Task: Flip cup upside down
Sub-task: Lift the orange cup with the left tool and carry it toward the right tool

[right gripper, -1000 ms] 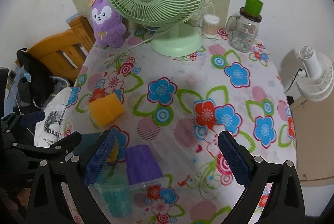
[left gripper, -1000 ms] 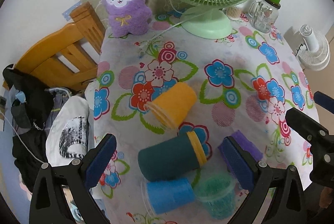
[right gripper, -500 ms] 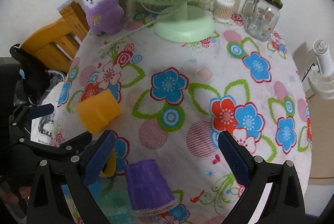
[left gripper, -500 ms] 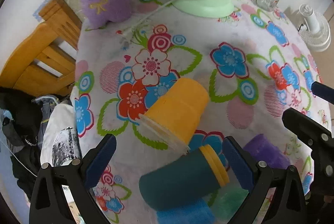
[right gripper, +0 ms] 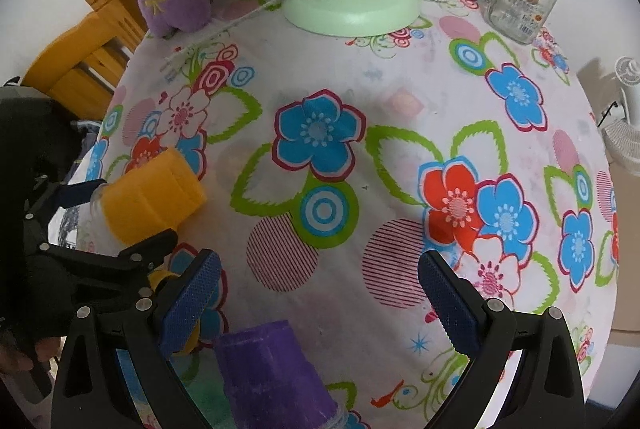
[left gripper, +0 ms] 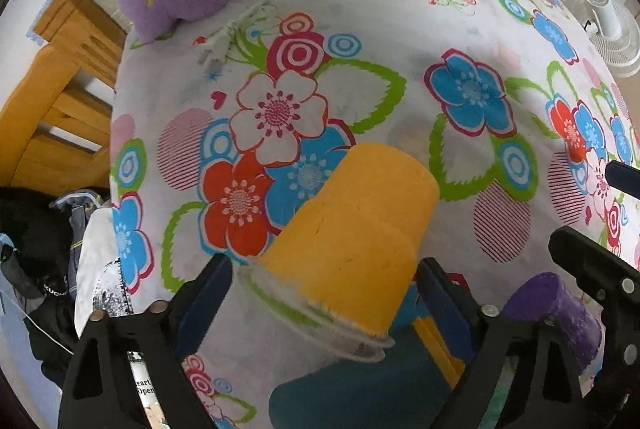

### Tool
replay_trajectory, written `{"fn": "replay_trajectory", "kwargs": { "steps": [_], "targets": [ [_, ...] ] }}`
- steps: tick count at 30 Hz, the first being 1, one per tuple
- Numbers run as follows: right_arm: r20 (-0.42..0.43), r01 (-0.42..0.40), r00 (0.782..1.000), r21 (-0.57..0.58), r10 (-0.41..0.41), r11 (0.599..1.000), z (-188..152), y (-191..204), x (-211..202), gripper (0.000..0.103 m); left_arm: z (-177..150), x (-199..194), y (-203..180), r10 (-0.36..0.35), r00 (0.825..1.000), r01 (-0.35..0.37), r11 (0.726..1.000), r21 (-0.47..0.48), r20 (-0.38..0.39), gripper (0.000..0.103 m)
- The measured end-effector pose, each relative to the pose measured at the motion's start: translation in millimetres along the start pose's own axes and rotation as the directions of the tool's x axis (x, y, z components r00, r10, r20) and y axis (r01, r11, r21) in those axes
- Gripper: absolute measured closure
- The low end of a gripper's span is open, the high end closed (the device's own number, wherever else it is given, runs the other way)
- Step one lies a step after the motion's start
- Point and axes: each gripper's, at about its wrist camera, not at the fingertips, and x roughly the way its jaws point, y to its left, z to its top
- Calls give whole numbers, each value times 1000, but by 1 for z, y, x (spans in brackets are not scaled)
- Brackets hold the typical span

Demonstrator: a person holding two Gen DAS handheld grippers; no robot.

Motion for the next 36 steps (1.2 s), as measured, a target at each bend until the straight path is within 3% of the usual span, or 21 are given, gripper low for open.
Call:
{"fn": "replay_trajectory", "kwargs": {
  "steps": [3, 6, 10, 16, 25, 36],
  "targets": [
    [-9, -6, 1000, 1, 6, 1000, 1, 0, 5, 2, 1, 5, -3, -17, 1000, 17, 1000, 8, -9, 20],
    [-20, -6, 1000, -4, 6, 1000, 2, 0, 9, 2, 1, 5, -5, -18, 1000, 18, 1000, 9, 4, 20],
    [-26, -5, 1000, -4, 5, 1000, 2, -1, 10, 2, 2, -2, -13, 36, 998, -38, 999, 28, 42, 21],
    [-13, -11, 1000, 9, 11, 1000, 4, -9, 2, 2, 5, -15, -27, 41, 998, -43, 999, 22, 52, 21],
    [26, -16, 1000, 34, 15, 999, 4, -38, -28, 2, 10, -49, -41, 30, 995, -26, 999, -44, 99, 21],
    [64, -32, 998, 50, 28, 998, -7, -94, -70, 2, 10, -84, -93, 33, 990, -12, 989, -147, 138, 21]
  ]
}}
